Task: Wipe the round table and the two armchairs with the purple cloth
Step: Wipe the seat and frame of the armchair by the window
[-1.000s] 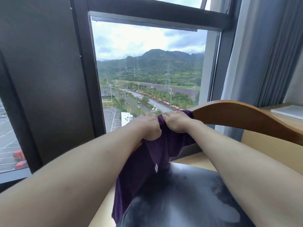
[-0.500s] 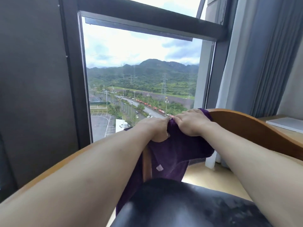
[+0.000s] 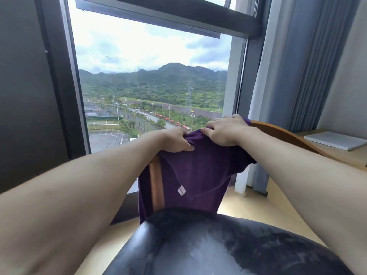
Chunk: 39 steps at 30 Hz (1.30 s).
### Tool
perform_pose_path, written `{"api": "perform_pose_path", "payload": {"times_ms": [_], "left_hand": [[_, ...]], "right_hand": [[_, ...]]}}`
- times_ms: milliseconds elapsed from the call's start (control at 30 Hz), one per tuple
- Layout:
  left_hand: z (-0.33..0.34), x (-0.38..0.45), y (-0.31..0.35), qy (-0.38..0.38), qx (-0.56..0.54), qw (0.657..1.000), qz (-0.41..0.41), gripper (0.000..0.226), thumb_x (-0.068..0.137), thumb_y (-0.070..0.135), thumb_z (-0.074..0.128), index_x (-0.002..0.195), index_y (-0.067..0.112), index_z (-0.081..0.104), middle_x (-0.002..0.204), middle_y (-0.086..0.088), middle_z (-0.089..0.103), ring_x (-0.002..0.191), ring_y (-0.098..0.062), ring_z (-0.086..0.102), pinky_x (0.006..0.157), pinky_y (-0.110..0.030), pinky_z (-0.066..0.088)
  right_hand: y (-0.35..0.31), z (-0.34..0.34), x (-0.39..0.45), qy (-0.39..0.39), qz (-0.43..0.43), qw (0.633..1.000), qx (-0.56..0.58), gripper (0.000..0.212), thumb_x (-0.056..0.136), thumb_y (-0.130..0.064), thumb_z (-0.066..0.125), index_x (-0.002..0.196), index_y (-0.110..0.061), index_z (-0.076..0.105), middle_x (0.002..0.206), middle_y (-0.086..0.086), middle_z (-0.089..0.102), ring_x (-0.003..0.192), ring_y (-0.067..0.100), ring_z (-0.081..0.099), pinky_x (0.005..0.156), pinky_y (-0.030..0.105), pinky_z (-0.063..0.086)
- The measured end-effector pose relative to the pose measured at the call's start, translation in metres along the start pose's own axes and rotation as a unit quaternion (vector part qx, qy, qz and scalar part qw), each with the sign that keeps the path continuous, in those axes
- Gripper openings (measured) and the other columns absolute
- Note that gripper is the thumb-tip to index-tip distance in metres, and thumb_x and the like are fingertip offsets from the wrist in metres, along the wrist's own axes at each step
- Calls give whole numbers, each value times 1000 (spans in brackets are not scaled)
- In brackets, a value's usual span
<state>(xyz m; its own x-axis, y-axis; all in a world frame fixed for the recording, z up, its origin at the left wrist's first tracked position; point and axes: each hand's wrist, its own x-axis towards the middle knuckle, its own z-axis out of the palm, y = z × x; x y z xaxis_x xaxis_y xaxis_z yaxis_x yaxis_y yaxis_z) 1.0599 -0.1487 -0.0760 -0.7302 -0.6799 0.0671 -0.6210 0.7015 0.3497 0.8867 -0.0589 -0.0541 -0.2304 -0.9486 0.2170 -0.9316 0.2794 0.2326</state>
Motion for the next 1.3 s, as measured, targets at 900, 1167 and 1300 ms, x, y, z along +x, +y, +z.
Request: {"api": "perform_pose_path", "payload": {"times_ms": [900, 1167, 1300], "left_hand": [[42, 22, 110, 152, 148, 975, 70, 71, 87, 69, 51, 136, 20, 35, 134, -10, 46, 126, -32, 47, 102, -47, 40], [73, 32, 164, 189, 240, 948, 92, 106, 75, 59, 69, 150, 23, 3, 148, -11, 24, 137, -39, 26, 112, -58, 21], [79, 29, 176, 187, 249, 942, 124, 104, 77, 49, 66, 153, 23, 1, 156, -11, 15, 144, -39, 14, 116, -58, 13]], "right_hand": [[109, -10, -85, -37, 124, 970, 207, 56, 104, -48, 45, 152, -23, 33, 150, 10, 44, 136, 34, 43, 112, 48, 37], [135, 7, -134, -66, 210, 947, 235, 62, 105, -40, 48, 155, -18, 19, 152, 14, 40, 134, 36, 46, 110, 50, 39], [138, 10, -145, -83, 235, 943, 222, 67, 104, -39, 50, 156, -16, 14, 154, 14, 38, 135, 37, 45, 109, 48, 39]]}}
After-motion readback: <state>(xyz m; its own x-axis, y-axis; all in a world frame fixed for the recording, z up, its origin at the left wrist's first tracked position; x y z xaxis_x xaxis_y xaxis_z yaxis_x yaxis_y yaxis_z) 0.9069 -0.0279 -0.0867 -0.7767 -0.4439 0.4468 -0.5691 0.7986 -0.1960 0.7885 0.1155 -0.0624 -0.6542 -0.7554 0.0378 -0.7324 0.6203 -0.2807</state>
